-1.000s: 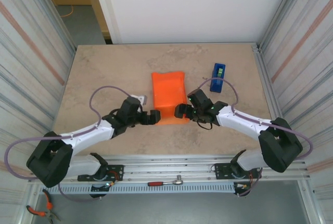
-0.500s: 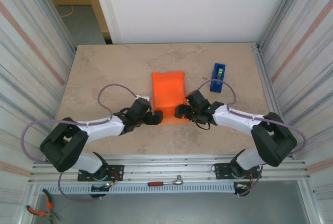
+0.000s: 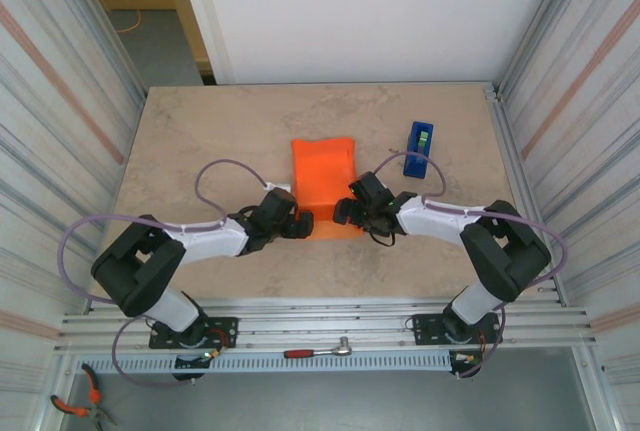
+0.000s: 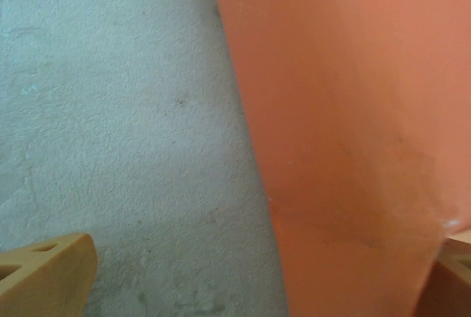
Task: Wrap the gift box in paper
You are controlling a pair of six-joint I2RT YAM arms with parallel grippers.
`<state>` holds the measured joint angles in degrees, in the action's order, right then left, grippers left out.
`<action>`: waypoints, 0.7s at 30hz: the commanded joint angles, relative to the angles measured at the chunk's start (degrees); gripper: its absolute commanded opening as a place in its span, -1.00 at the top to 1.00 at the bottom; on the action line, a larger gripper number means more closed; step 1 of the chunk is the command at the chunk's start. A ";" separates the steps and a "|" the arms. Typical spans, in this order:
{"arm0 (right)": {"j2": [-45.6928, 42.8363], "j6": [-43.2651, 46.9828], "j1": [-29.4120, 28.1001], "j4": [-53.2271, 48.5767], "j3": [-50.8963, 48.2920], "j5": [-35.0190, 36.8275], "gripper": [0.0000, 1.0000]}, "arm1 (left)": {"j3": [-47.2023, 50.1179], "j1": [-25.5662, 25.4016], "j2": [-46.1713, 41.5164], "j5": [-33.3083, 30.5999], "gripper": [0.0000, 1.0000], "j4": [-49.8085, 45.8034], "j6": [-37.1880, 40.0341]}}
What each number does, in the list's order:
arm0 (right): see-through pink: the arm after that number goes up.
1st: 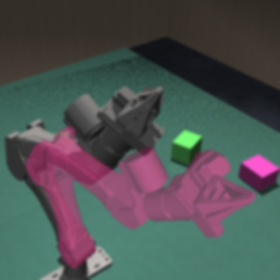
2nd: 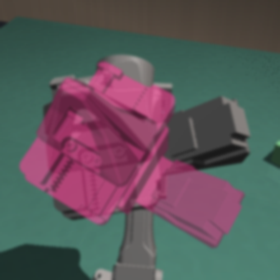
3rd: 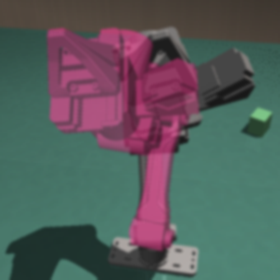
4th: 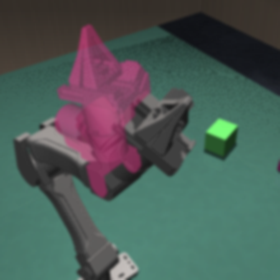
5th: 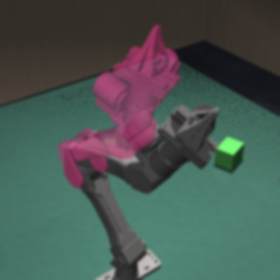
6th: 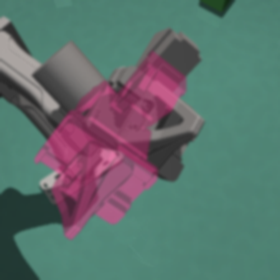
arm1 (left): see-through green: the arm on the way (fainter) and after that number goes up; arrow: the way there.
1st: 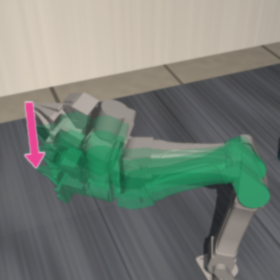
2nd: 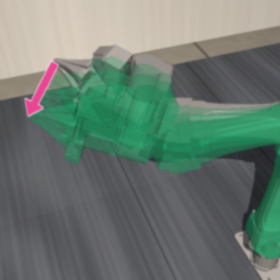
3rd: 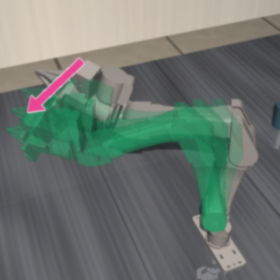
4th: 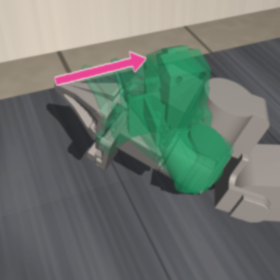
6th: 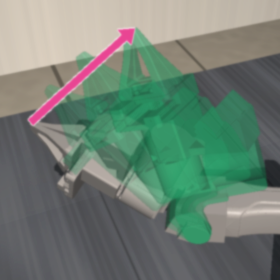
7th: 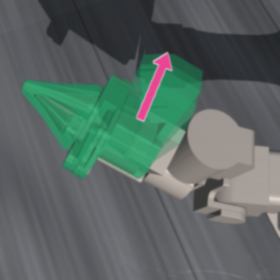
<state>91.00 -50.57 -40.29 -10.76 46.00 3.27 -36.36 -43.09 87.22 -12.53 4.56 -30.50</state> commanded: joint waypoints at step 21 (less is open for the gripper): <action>-4.69 -4.07 -3.41 -5.45 -0.82 4.73 -0.84 | -5.66 -3.85 6.73 -11.63 -0.97 -1.11 -1.03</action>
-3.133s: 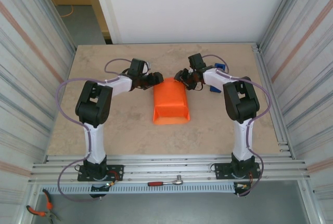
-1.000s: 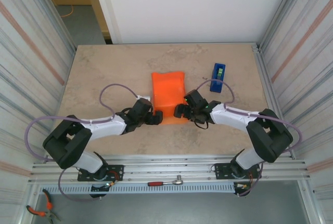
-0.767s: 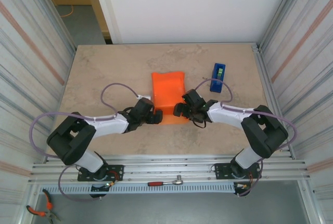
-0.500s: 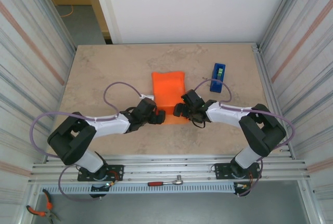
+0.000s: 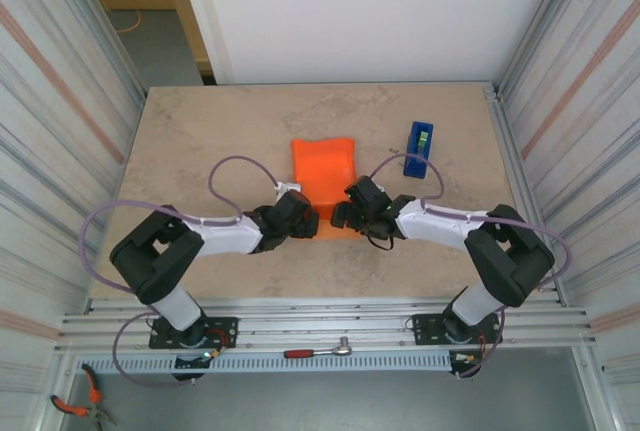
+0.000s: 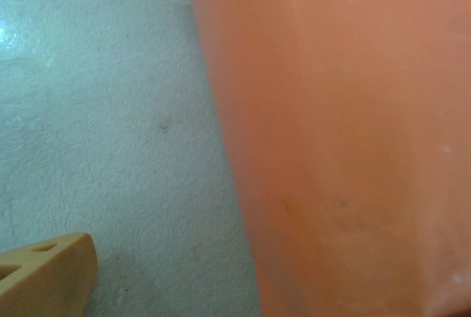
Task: Wrap the gift box in paper
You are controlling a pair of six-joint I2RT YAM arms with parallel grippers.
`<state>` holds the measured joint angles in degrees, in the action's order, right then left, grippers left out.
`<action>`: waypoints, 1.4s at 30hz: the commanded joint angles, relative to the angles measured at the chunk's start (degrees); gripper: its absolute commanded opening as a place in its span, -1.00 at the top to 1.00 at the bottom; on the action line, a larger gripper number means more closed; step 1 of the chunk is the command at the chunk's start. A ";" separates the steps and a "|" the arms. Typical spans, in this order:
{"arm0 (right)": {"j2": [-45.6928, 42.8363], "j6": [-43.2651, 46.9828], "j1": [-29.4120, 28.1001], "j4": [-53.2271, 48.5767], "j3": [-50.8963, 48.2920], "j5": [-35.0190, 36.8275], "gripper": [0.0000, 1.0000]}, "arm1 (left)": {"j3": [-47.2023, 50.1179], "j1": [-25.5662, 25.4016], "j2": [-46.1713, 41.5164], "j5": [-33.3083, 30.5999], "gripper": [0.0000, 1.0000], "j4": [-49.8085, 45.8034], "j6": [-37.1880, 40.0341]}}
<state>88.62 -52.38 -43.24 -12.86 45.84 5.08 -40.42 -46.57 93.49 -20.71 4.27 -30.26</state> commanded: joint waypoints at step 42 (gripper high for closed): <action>6.77 -8.70 -2.30 -6.83 7.37 4.78 -0.09 | -2.19 -1.42 2.63 -3.42 -0.97 0.21 -0.50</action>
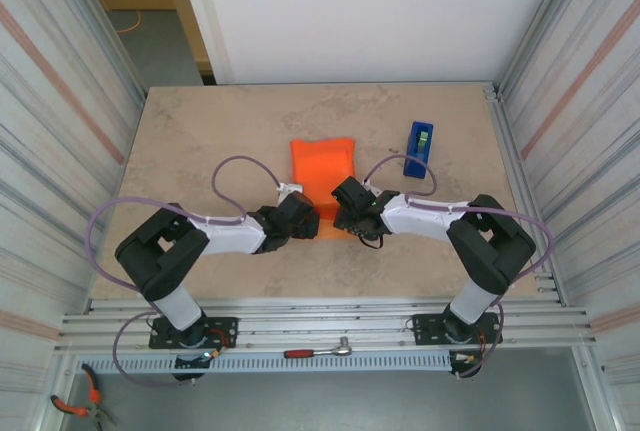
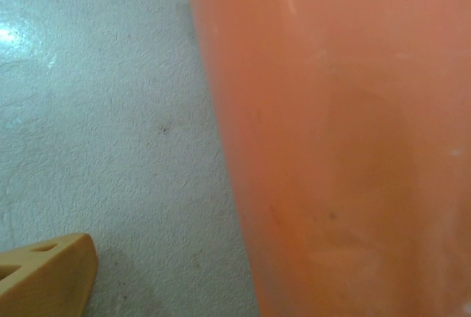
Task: Wrap the gift box in paper
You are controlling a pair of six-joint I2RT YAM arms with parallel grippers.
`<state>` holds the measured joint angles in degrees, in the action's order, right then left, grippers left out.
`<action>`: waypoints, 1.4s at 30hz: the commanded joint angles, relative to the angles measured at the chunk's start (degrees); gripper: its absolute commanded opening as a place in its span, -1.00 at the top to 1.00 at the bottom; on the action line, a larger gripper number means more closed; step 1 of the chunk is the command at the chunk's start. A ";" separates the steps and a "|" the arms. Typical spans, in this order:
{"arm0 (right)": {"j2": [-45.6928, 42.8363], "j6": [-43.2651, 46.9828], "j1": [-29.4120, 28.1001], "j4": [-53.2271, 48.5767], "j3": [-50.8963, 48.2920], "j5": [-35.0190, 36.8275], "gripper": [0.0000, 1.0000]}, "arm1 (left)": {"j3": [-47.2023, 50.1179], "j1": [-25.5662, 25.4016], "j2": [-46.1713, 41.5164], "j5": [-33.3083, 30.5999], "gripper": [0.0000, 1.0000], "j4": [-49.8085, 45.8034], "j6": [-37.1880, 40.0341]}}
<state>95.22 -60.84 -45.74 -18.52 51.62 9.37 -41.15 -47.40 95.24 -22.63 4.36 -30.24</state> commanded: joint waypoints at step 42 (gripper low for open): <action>-1.78 0.53 3.10 -1.70 0.93 -0.68 -0.47 | -2.64 -0.76 -2.44 -1.62 -0.97 -2.81 0.73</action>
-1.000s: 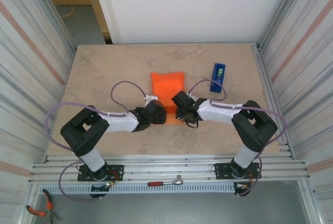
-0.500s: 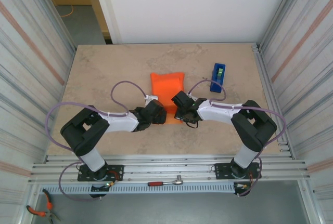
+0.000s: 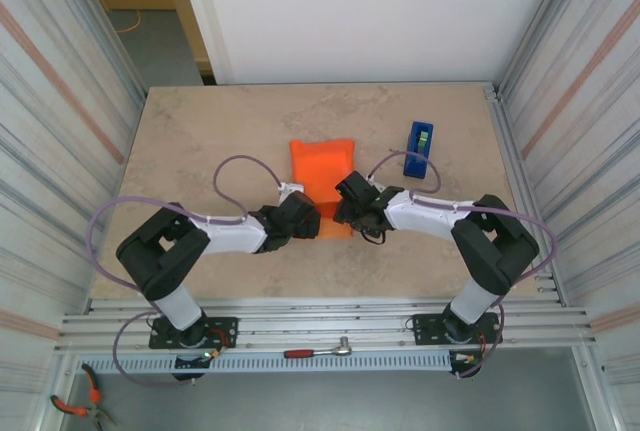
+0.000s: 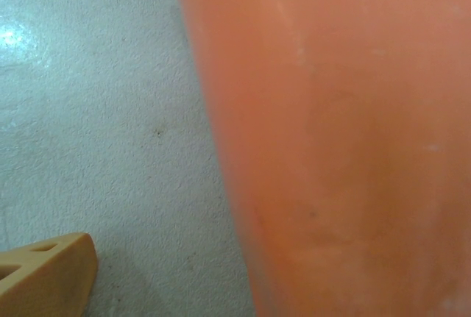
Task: Wrap the gift box in paper
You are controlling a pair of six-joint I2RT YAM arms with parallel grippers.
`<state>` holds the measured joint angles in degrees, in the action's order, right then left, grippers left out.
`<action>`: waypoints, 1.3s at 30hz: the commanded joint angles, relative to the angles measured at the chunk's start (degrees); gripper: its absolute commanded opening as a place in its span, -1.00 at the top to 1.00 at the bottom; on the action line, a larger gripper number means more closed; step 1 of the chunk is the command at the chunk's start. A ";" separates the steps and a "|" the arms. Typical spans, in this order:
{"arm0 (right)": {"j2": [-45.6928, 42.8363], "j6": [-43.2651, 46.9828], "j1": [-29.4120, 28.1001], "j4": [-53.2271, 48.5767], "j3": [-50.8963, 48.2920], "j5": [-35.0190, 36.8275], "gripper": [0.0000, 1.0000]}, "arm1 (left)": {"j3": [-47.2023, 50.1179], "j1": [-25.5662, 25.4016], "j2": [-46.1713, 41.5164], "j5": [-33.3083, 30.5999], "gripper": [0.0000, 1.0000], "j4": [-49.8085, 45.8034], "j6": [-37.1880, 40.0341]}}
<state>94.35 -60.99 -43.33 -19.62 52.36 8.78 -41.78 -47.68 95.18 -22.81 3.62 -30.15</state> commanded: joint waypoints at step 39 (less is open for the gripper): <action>-3.75 1.39 2.16 2.26 -2.71 -2.06 -0.38 | 1.38 2.42 -5.20 5.44 0.34 -1.82 -6.37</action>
<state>92.23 -60.40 -42.11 -16.69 49.74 6.11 -38.94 -44.93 89.45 -15.09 1.89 -38.13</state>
